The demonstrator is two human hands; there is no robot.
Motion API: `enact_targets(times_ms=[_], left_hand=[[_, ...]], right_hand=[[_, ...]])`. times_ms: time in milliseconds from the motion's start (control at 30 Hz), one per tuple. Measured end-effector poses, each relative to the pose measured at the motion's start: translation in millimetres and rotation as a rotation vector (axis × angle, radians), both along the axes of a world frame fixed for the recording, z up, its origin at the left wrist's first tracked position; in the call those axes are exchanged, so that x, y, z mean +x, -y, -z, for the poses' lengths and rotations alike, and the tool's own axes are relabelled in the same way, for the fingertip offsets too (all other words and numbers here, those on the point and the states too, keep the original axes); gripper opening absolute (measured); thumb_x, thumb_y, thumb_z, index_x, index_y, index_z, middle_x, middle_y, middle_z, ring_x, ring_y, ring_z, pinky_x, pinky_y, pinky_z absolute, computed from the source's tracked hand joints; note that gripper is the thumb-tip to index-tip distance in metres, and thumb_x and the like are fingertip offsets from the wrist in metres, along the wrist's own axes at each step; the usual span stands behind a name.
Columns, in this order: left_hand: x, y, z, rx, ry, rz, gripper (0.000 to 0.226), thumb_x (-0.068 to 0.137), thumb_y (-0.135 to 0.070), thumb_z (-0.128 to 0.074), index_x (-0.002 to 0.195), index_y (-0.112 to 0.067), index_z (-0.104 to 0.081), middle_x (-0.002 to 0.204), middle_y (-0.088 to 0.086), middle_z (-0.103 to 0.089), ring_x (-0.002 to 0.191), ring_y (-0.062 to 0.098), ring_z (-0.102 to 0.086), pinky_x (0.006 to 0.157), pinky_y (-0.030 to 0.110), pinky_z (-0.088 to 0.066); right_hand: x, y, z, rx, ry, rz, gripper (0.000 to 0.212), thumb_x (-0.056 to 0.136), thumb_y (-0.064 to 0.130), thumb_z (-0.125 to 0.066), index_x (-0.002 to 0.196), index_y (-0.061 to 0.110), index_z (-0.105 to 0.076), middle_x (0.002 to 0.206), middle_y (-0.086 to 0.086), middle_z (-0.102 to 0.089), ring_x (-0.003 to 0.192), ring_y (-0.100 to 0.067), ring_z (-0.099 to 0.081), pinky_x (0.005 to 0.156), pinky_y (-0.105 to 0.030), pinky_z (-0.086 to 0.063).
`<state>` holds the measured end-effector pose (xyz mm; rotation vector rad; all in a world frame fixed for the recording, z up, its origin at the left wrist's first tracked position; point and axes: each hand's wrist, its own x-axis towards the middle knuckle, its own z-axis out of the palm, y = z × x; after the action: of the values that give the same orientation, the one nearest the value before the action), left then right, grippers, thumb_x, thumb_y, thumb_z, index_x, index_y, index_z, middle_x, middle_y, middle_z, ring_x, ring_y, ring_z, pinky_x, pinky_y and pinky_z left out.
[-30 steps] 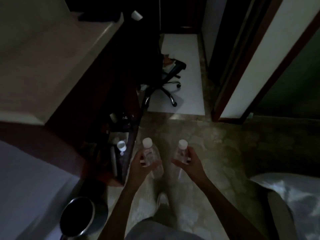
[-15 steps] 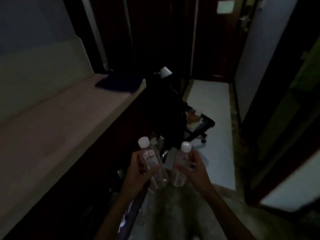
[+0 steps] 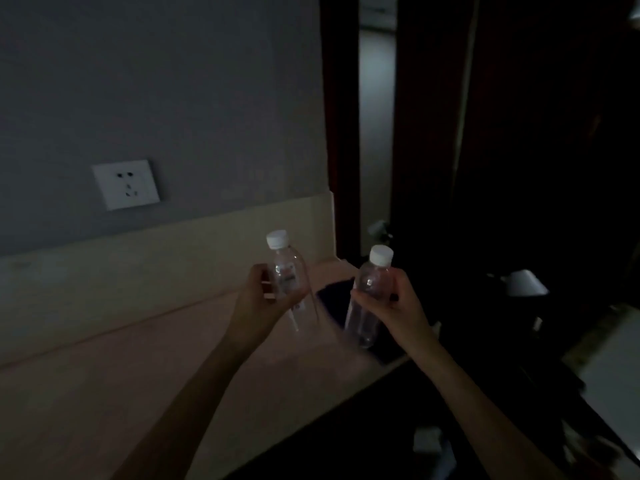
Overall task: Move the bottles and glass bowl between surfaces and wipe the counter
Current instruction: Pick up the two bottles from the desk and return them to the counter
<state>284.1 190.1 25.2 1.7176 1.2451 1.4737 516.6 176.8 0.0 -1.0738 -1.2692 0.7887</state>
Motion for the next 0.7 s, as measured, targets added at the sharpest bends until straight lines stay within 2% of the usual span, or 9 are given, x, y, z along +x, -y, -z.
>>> enact_targets(times_ms=[100,200,300,333,400,500,567,633,700], left_hand=[[-1.4,-64.7,-0.7,0.012,-0.049,-0.096,0.047,0.071,-0.013,-0.086,0.103,-0.011,-0.052,0.095,-0.009,-0.064,0.082,0.005,-0.063,0.061,0.011,-0.050],[2.0,-125.0,1.3,-0.009,-0.126,-0.126,0.055,0.065,-0.013,-0.090,0.105,-0.008,-0.052,0.097,-0.006,-0.064,0.082,0.008,-0.062,0.064,0.014,-0.050],[10.9,-165.9,8.9,-0.050,-0.135,-0.164,0.058,0.063,-0.009,-0.091,0.105,-0.004,-0.052,0.097,0.000,-0.064,0.082,0.008,-0.061,0.064,0.008,-0.048],[16.3,-175.2,11.0,-0.066,-0.118,-0.194,0.053,0.063,-0.007,-0.090,0.100,-0.007,-0.052,0.094,0.000,-0.063,0.080,0.008,-0.060,0.062,0.006,-0.047],[26.9,-190.5,14.9,-0.074,-0.070,-0.250,0.046,0.064,-0.006,-0.089,0.088,-0.017,-0.050,0.090,0.000,-0.062,0.075,0.006,-0.059,0.059,0.006,-0.047],[39.6,-209.9,16.7,-0.027,-0.014,-0.329,0.043,0.065,-0.015,-0.089,0.083,-0.023,-0.050,0.093,0.008,-0.065,0.077,0.009,-0.063,0.067,0.016,-0.052],[44.3,-220.3,17.3,-0.026,0.015,-0.366,0.045,0.060,-0.023,-0.089,0.085,-0.025,-0.052,0.099,0.013,-0.064,0.088,0.022,-0.065,0.075,0.035,-0.058],[47.1,-229.1,20.8,-0.038,-0.039,-0.405,0.044,0.057,-0.029,-0.086,0.085,-0.026,-0.053,0.099,0.010,-0.064,0.089,0.022,-0.064,0.075,0.040,-0.058],[48.0,-239.5,28.1,-0.036,-0.119,-0.425,0.038,0.061,-0.032,-0.085,0.083,-0.023,-0.055,0.095,0.004,-0.062,0.083,0.014,-0.062,0.070,0.033,-0.054]], right_hand=[[3.1,-78.0,-6.3,-0.019,0.047,-0.039,0.055,0.072,0.027,-0.083,0.118,0.024,-0.053,0.112,0.007,-0.064,0.103,-0.011,-0.063,0.090,-0.029,-0.049],[6.5,-142.7,-18.8,-0.057,0.098,-0.068,0.055,0.072,0.023,-0.084,0.114,0.023,-0.050,0.102,0.013,-0.061,0.099,-0.014,-0.061,0.089,-0.030,-0.047],[9.6,-194.6,-21.9,-0.073,0.143,-0.068,0.052,0.071,0.019,-0.084,0.110,0.017,-0.051,0.103,0.001,-0.066,0.095,-0.018,-0.061,0.086,-0.030,-0.047],[9.4,-208.6,-21.2,-0.087,0.154,-0.063,0.052,0.071,0.021,-0.084,0.112,0.015,-0.052,0.107,-0.003,-0.066,0.097,-0.020,-0.061,0.086,-0.031,-0.048],[8.8,-232.1,-18.8,-0.093,0.202,-0.066,0.052,0.072,0.024,-0.083,0.114,0.012,-0.055,0.107,-0.005,-0.064,0.097,-0.020,-0.061,0.076,-0.024,-0.046],[6.8,-265.1,-16.1,-0.035,0.231,-0.094,0.046,0.072,0.022,-0.084,0.108,0.015,-0.055,0.103,-0.002,-0.064,0.094,-0.016,-0.060,0.065,-0.006,-0.040],[2.3,-280.6,-16.1,-0.001,0.256,-0.125,0.047,0.071,0.022,-0.084,0.107,0.016,-0.054,0.101,0.001,-0.063,0.092,-0.013,-0.060,0.065,-0.002,-0.041],[-1.2,-293.5,-10.7,0.001,0.268,-0.158,0.052,0.069,0.023,-0.086,0.110,0.014,-0.055,0.104,0.000,-0.064,0.095,-0.014,-0.061,0.068,-0.004,-0.042],[-2.6,-301.0,-3.0,-0.024,0.252,-0.190,0.061,0.068,0.027,-0.086,0.118,0.013,-0.055,0.111,-0.001,-0.063,0.103,-0.016,-0.061,0.077,-0.014,-0.044]])
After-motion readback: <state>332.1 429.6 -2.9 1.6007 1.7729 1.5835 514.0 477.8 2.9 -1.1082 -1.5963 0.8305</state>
